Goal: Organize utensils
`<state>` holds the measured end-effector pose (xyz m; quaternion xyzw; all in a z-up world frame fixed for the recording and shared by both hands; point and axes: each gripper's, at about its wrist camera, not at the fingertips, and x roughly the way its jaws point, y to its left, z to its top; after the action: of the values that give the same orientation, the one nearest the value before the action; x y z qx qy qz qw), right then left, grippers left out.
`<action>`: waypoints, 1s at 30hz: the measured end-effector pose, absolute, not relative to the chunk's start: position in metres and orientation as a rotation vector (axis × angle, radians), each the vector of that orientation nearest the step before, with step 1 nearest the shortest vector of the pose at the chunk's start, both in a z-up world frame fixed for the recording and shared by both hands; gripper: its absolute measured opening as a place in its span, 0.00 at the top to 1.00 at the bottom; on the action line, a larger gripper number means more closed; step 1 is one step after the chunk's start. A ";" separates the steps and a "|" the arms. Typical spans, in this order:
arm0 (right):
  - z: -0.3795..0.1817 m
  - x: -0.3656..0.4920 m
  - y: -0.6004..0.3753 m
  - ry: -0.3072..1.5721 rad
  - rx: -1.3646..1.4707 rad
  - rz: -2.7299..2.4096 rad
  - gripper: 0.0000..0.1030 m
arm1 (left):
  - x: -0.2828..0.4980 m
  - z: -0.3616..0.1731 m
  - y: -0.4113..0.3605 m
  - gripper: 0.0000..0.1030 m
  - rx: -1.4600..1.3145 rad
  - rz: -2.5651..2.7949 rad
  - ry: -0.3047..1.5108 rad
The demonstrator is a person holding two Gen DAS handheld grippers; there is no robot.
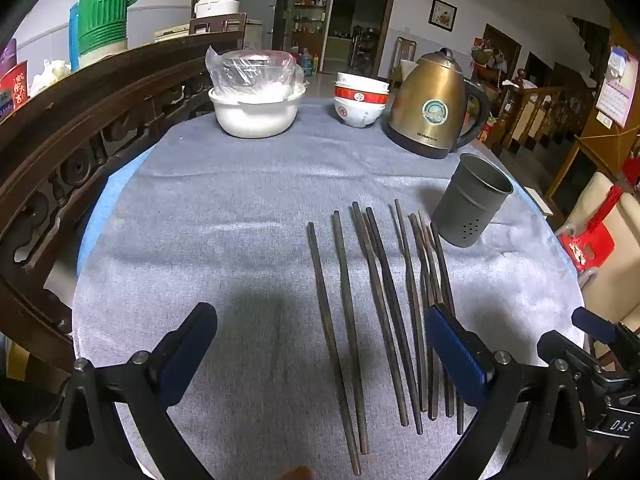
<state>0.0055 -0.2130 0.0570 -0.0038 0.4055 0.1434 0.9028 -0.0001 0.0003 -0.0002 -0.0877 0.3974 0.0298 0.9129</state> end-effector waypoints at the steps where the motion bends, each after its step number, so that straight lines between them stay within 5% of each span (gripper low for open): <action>1: 0.056 0.004 -0.212 0.839 -0.010 0.296 0.00 | 0.000 0.000 0.000 0.00 -0.179 0.059 0.821; 30: 0.056 0.006 -0.211 0.841 -0.021 0.294 0.00 | 0.001 -0.004 0.003 0.00 -0.157 0.025 0.869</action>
<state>0.0064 -0.2105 0.0559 -0.0104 0.4069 0.1421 0.9023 0.0008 0.0030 -0.0043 -0.0759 0.4207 0.0120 0.9040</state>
